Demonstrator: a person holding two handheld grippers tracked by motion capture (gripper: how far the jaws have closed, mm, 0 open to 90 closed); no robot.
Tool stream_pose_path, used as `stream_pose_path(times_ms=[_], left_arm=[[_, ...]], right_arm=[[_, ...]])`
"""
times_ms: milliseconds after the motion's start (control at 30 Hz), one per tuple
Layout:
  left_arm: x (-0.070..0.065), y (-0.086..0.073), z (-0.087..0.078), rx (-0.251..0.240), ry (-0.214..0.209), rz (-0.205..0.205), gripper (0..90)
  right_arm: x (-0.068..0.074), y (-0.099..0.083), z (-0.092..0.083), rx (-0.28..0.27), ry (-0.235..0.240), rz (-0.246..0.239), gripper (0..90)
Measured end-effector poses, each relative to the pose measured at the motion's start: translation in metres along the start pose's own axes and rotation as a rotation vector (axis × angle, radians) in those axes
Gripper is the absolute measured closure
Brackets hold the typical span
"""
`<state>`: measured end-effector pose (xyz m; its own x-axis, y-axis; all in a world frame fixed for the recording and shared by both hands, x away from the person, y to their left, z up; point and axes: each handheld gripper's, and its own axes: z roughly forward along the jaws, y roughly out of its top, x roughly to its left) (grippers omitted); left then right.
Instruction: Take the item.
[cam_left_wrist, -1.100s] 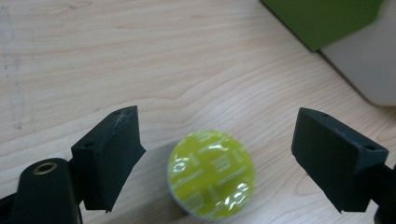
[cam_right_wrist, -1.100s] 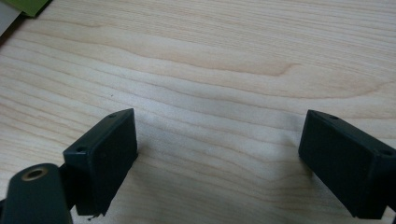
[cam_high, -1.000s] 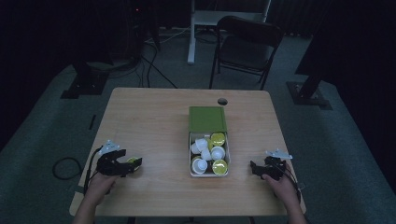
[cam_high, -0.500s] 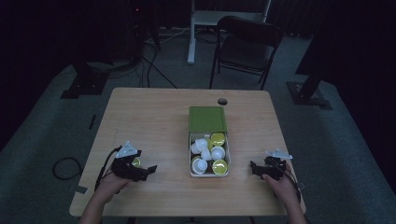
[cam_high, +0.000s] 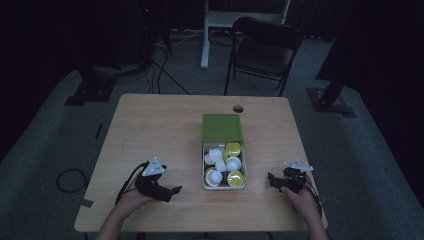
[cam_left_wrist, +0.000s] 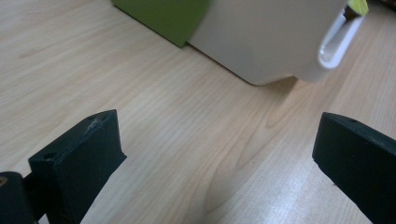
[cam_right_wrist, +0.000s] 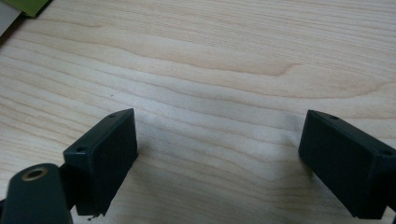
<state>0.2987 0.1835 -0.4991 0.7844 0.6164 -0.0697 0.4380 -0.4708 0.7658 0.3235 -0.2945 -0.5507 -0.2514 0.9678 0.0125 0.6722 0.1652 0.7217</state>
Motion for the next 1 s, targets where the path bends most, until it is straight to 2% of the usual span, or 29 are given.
stream_pose_path(times_ms=[167,267,400,500,533,600,733,800,867,1000], left_arm=[[-0.006,-0.004,0.010,0.025,-0.015,0.026,1.7],[-0.008,-0.007,0.014,0.034,0.011,0.041,1.7],[-0.008,-0.010,0.019,0.029,0.030,0.035,1.9],[-0.009,-0.012,0.022,0.052,0.026,0.039,2.1],[-0.011,-0.013,0.027,0.084,0.045,0.053,2.1],[-0.014,-0.014,0.030,0.110,0.071,0.074,2.1],[-0.016,-0.014,0.036,0.164,0.086,0.086,2.1],[-0.017,-0.016,0.039,0.195,0.068,0.092,2.1],[-0.018,-0.017,0.042,0.206,0.067,0.099,2.1],[-0.016,-0.018,0.045,0.211,0.051,0.072,2.0]], right_arm=[[0.000,0.000,0.000,0.000,0.000,0.000,10.9],[0.000,0.000,0.000,0.000,0.000,0.000,10.9],[0.000,0.000,0.000,0.000,0.000,0.000,10.9],[0.000,0.000,0.000,0.000,0.000,0.001,10.9],[0.000,0.000,0.000,0.000,0.000,0.001,10.9],[0.000,0.000,0.000,0.000,0.001,0.001,10.9],[0.000,0.000,0.000,0.000,0.001,0.000,10.9],[0.000,0.000,0.000,0.000,0.000,0.000,10.9],[0.000,0.000,0.000,0.000,0.000,0.000,10.9],[0.000,0.000,0.000,0.000,0.001,0.000,10.9]])
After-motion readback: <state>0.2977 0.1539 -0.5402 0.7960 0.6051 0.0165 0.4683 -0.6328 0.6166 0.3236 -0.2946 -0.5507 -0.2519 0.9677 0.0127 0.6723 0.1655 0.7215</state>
